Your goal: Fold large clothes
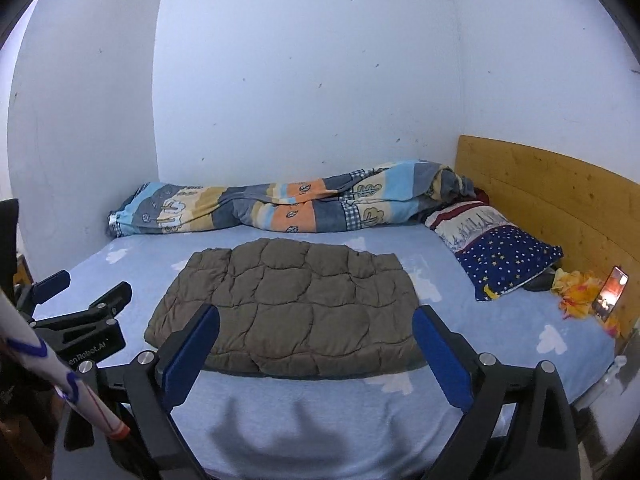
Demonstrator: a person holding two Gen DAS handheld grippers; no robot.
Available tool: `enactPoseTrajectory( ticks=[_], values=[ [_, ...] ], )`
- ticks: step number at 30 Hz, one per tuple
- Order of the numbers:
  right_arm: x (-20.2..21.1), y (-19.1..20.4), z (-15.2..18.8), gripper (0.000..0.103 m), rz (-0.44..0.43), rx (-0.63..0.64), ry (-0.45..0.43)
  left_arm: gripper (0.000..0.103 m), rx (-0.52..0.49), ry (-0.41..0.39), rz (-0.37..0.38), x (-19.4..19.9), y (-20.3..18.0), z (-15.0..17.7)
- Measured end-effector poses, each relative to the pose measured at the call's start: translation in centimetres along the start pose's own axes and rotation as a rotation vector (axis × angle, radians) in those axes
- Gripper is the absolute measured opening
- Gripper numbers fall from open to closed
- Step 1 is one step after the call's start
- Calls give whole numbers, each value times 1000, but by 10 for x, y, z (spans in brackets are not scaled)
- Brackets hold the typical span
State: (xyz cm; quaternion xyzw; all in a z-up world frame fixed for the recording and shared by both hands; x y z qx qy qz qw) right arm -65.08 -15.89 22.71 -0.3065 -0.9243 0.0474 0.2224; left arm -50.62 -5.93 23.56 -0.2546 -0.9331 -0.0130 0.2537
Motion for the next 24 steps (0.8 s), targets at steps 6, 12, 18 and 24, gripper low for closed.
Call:
enactPoseTrajectory(
  ticks=[6, 12, 18, 24],
  values=[
    [-15, 6, 3, 100, -12, 10, 40, 94, -22, 28, -24, -8, 5, 7],
    [-22, 11, 6, 100, -22, 18, 62, 94, -45, 78, -26, -18, 5, 11],
    [-27, 15, 8, 100, -26, 36, 77, 94, -31, 92, -41, -23, 9, 13],
    [-30, 16, 10, 100, -25, 37, 85, 94, -31, 94, -53, -25, 10, 14]
  ],
)
Point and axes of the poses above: each gripper's, at about its wrist camera, not at the fingertips, and x roughly against the way its jaws point, y to its left, z to its underside, the point moved 1 cm from there along -x, roughly the way its jaws point, and after that the axes turned 15 degrees about x, right-handed, at the moved point
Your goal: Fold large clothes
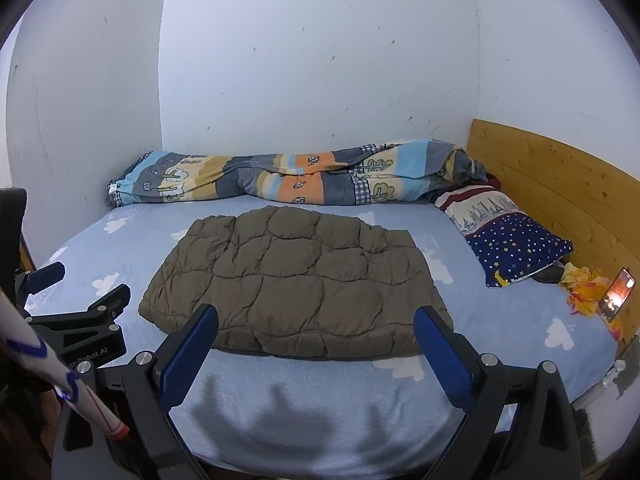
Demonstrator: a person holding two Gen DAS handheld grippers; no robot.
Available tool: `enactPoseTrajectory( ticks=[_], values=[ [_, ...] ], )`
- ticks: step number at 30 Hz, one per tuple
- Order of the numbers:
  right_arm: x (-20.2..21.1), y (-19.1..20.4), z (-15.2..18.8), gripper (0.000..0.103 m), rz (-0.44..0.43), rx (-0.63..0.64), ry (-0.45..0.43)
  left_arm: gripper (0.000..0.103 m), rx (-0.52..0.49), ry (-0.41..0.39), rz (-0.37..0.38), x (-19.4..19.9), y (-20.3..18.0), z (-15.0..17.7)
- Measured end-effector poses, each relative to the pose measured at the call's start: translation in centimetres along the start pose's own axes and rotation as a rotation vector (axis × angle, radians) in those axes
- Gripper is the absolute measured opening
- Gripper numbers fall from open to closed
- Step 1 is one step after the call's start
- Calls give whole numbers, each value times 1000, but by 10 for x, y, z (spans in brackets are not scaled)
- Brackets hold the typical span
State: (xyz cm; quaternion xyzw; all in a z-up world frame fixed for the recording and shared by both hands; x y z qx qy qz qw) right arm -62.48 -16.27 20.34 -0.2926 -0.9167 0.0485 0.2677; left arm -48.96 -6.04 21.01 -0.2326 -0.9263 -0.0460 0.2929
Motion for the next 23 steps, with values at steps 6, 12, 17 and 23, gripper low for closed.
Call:
enactPoseTrajectory(
  ticks=[6, 12, 17, 23],
  values=[
    [-1, 0, 1, 100, 2, 1, 4, 94, -6, 3, -5, 0, -2, 1],
    [-3, -2, 2, 100, 2, 0, 5, 94, -4, 3, -10, -1, -1, 1],
    [-2, -1, 3, 100, 1, 0, 5, 94, -3, 5, 0, -2, -1, 1],
    [-3, -3, 5, 100, -4, -5, 3, 94, -16, -3, 31, 0, -2, 4]
  ],
)
Point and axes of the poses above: each gripper's, at about its wrist camera, not at the fingertips, and x roughly against the way its jaws point, y to its left, z to its underside, the point moved 1 cm from there along -x, roughly the way its jaws point, and after that the axes turned 15 degrees about x, right-handed, at the moved point
